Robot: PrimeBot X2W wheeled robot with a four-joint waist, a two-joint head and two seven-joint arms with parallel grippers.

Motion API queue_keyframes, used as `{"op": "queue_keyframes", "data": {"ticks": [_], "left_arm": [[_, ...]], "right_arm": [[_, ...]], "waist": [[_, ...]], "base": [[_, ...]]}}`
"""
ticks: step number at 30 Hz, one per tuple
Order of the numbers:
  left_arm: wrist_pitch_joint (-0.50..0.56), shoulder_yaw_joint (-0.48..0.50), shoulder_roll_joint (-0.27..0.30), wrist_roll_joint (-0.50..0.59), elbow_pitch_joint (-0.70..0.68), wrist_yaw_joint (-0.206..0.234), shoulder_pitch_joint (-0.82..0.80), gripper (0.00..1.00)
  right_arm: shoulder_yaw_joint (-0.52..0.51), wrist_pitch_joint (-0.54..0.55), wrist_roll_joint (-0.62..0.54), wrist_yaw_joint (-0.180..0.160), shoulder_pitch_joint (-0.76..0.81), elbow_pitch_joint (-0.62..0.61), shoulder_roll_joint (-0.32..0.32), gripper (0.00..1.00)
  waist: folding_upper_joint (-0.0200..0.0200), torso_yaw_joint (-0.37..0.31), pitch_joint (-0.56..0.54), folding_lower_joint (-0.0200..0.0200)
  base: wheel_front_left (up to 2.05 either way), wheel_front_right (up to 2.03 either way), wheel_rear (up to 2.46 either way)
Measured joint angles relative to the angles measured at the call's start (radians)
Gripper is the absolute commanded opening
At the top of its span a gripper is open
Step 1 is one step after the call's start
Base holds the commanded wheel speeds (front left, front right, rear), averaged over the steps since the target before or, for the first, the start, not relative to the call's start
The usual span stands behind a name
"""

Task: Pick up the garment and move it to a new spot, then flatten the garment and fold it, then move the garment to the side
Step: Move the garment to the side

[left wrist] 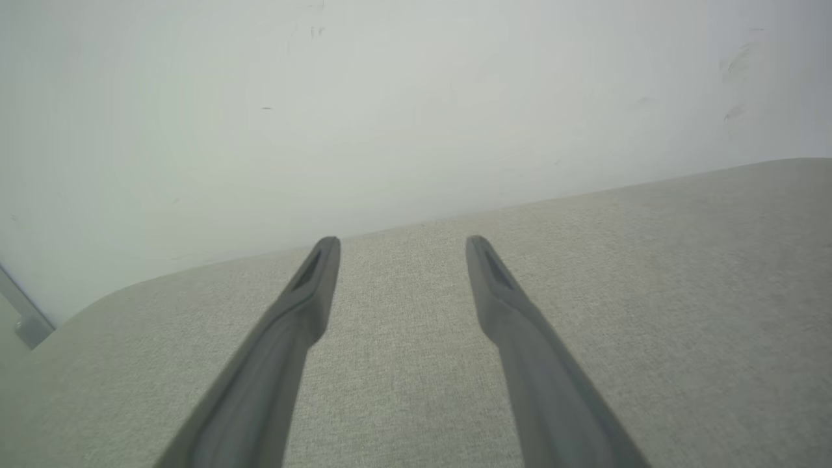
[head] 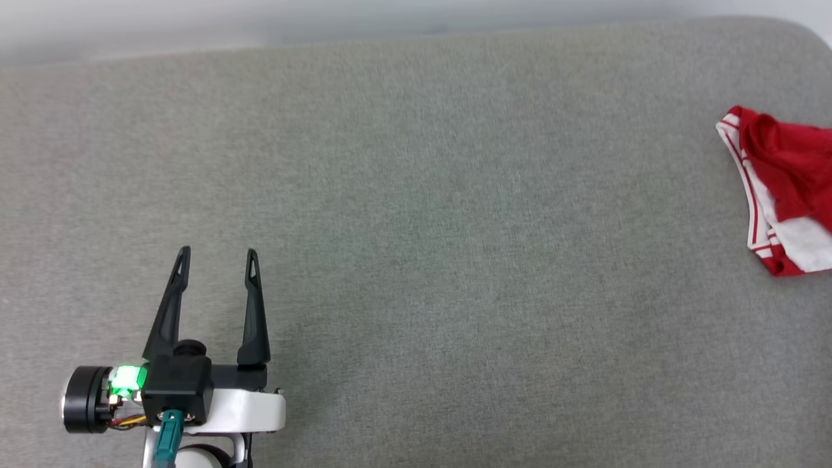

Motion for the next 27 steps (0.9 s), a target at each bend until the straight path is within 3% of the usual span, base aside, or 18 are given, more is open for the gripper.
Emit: {"op": "queue_keyframes", "data": {"ticks": [7, 15, 20, 27], "left_arm": [[0.000, 0.004, -0.017, -0.007, 0.024, -0.004, 0.045, 1.00], [0.000, 0.026, -0.021, -0.017, 0.058, -0.022, 0.091, 1.00], [0.000, 0.035, -0.030, -0.017, 0.077, -0.030, 0.105, 1.00], [0.000, 0.040, -0.041, -0.016, 0.100, -0.045, 0.120, 1.00]], "right_arm": [[-0.061, -0.110, -0.067, 0.000, 0.129, -0.202, 0.126, 1.00], [-0.098, -0.148, -0.144, 0.000, 0.321, -0.391, 0.306, 1.00], [-0.079, -0.154, -0.174, 0.000, 0.437, -0.442, 0.397, 1.00], [-0.057, -0.155, -0.179, 0.000, 0.558, -0.421, 0.494, 1.00]], "waist": [[0.0000, 0.029, -0.091, 0.0000], [0.0000, 0.069, -0.178, -0.0002], [0.0000, 0.092, -0.208, -0.0002], [0.0000, 0.112, -0.242, -0.0002]], "base": [[0.00, 0.00, 0.00], [0.00, 0.00, 0.00], [0.00, 0.00, 0.00], [0.00, 0.00, 0.00]]}}
